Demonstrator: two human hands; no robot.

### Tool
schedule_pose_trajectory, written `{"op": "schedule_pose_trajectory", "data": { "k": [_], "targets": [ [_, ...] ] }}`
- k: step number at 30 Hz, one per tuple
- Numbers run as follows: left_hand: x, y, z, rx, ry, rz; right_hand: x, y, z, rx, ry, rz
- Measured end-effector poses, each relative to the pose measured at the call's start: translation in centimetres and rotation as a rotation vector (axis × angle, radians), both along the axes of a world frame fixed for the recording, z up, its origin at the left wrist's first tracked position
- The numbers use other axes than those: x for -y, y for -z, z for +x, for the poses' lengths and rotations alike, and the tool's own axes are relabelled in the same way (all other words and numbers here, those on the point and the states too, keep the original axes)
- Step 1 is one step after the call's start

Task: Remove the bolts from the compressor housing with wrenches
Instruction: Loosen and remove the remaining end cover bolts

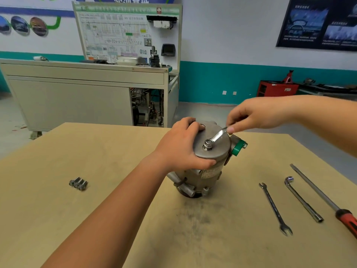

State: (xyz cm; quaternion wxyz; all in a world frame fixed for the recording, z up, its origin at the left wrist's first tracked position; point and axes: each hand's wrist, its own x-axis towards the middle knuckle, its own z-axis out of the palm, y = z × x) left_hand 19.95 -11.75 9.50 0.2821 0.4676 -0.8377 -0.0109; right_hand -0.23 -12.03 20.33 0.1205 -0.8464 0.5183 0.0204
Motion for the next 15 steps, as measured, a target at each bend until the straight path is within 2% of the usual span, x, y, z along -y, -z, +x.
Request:
{"op": "schedule_pose_trajectory", "data": {
  "k": [3, 5, 9, 15],
  "targets": [
    [-0.1, -0.1, 0.1, 0.012, 0.004, 0.026, 0.5, 0.0, -0.8, 0.062, 0.000, -0.050],
    [-0.2, -0.1, 0.2, 0.002, -0.001, 0.031, 0.3, 0.2, -1.5, 0.197, 0.041, -0.037],
    [-0.3, 0.0, 0.5, -0.017, 0.003, 0.025, -2.4, 1.9, -0.9, 0.658, 0.191, 0.186],
    [-0.2, 0.2, 0.2, -0.040, -0.007, -0.009, -7.1, 5.0, 2.5, 0.964, 0.249, 0.406]
  ]
}}
